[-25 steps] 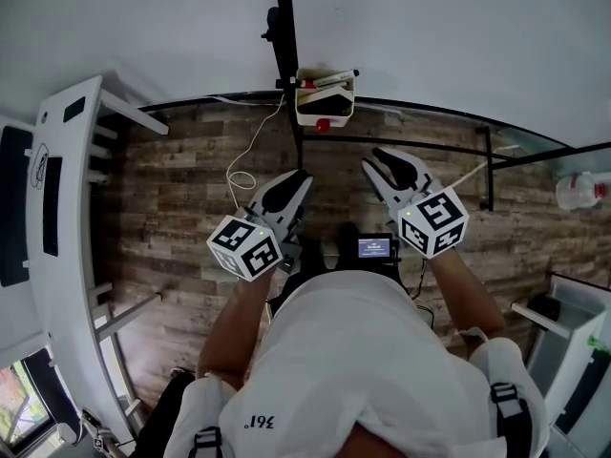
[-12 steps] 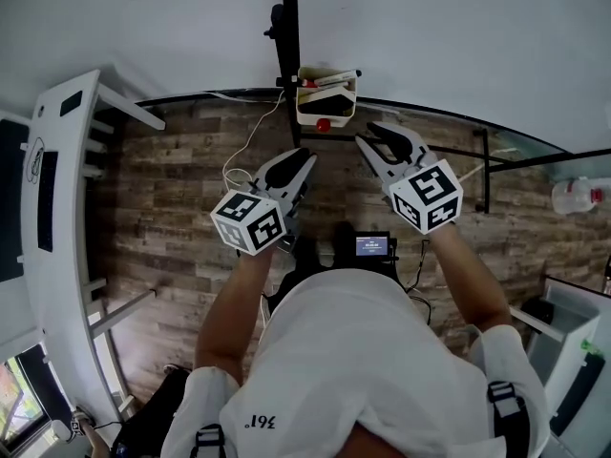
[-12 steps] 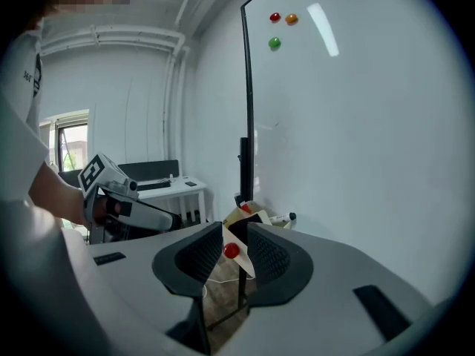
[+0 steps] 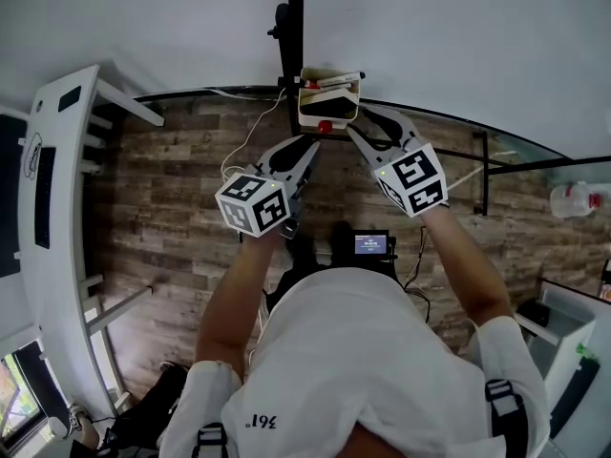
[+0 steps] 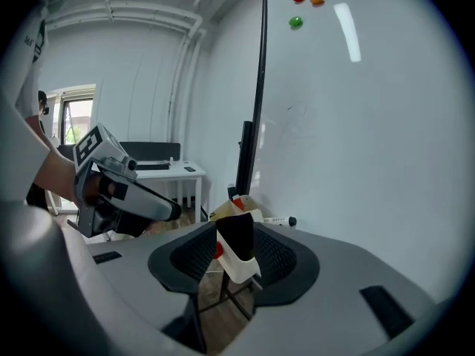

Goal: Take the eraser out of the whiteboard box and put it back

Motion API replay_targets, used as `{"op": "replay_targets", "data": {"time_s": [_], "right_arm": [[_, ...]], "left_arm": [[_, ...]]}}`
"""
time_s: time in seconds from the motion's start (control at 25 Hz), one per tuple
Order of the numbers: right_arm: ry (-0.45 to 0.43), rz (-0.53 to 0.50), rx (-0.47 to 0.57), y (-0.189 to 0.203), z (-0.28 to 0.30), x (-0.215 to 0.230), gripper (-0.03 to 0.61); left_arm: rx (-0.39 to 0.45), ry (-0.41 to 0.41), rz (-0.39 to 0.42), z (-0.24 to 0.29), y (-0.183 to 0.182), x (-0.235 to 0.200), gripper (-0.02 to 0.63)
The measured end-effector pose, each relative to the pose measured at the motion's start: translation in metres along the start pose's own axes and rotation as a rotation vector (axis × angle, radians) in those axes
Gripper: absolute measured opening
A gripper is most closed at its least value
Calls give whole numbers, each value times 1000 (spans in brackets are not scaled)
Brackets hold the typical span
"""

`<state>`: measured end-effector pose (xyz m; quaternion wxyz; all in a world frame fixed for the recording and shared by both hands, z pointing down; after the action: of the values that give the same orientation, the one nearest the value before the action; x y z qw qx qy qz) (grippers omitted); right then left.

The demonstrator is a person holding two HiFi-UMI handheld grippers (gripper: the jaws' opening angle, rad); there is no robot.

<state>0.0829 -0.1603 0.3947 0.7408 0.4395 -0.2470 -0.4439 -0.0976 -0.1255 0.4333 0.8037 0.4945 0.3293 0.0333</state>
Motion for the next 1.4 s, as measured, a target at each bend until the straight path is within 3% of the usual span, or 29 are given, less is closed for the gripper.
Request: {"op": "replay_targets", "data": {"time_s": [0.52, 0.68, 0.92, 1.4], "right_arm": [[0, -57, -85, 1, 29, 18, 213], [-16, -79, -111, -2, 38, 21, 233], [-26, -112, -151, 0, 52, 22, 258], [-15, -146, -200, -1, 63, 25, 272]], "left_arm": [[-61, -19, 62, 27, 6, -11, 69], [-71, -30, 65, 33, 5, -14, 71], [-93, -57, 60, 38, 10, -21, 126], [-104, -78, 39, 42, 14, -28, 126]]}}
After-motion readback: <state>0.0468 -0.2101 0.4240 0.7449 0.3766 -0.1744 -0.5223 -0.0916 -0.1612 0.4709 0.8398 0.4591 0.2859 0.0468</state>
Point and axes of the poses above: the fingertips, and each gripper's own axes: z forward along the fingers, x to its right, y out of its underside, the point moved 8 cm from there along -z, backward along the fingers, and after that the axes turned 15 degrees about -y, right-handed, at the moved point
